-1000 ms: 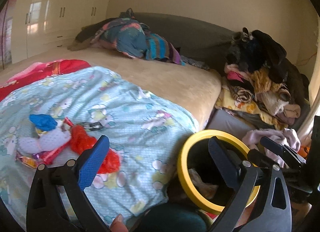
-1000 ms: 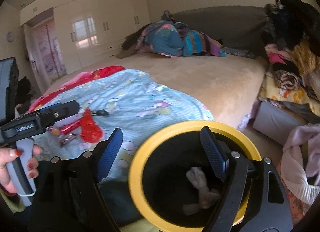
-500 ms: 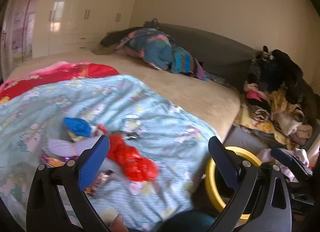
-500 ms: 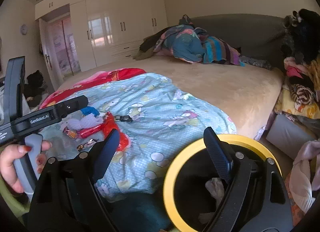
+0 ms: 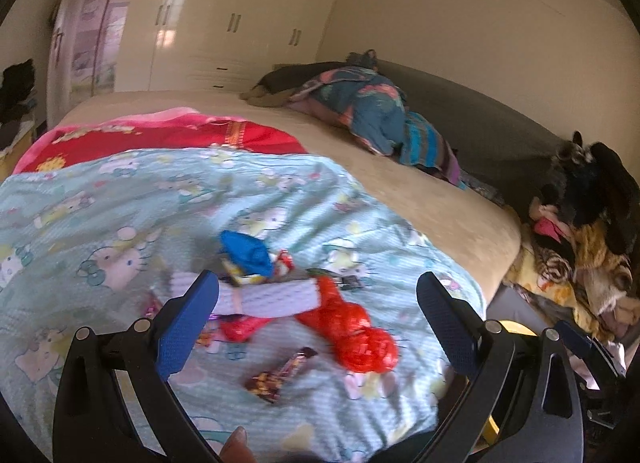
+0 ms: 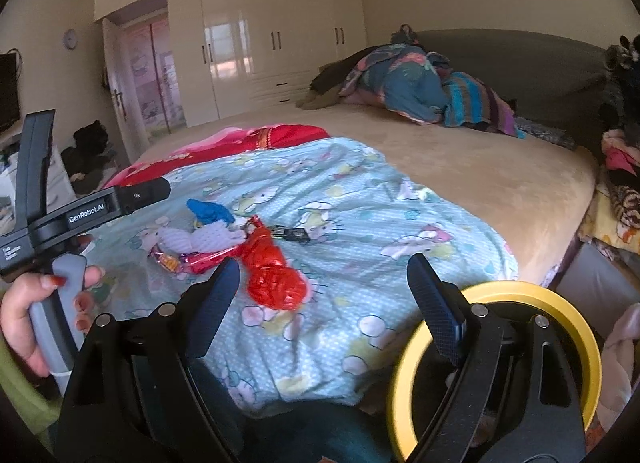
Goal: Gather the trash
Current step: 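Move both tools back over the remaining trash on the duvet, then grasp the red plastic bag with the right tool while the left tool grasps white foam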
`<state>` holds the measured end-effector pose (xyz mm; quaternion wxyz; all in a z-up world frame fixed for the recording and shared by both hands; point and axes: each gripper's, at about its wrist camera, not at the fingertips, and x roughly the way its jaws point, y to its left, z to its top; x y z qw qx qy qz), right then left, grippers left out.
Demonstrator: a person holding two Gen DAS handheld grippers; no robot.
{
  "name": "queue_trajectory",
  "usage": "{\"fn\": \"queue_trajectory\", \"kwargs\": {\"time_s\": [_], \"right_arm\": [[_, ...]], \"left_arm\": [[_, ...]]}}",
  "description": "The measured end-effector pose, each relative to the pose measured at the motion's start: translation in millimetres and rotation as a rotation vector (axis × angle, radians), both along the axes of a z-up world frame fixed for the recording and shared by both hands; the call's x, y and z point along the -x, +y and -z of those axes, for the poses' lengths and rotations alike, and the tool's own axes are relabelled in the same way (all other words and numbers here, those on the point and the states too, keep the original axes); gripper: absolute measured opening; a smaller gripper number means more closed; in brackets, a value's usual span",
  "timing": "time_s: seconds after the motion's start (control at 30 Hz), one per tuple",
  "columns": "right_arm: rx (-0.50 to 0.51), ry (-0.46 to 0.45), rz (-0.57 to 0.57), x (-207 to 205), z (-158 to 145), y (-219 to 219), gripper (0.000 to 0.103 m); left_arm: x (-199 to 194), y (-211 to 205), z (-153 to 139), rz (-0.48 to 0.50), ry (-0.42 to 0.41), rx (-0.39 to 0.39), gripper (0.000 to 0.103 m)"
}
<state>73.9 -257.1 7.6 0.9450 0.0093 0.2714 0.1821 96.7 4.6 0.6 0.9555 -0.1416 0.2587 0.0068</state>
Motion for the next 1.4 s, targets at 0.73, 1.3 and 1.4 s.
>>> {"fn": "queue_trajectory", "kwargs": {"time_s": [0.73,1.3,1.4], "right_arm": [[0.096,0.089,-0.084,-59.2,47.5,79.0,0.078],[0.105,0.252,-0.065,-107.1,94.8,95.3,0.078],[0.096,0.271,-0.064,-111.9,99.8,97.0,0.078]], "left_arm": [[-14.4,97.3,59.9,-0.132,0.139,0.155,0.082],[-67.7,118.5,92.2,-0.051,0.239,0.24,0.063],[-69.3,120.3,97.2,-0.034,0.235,0.269,0.055]]}}
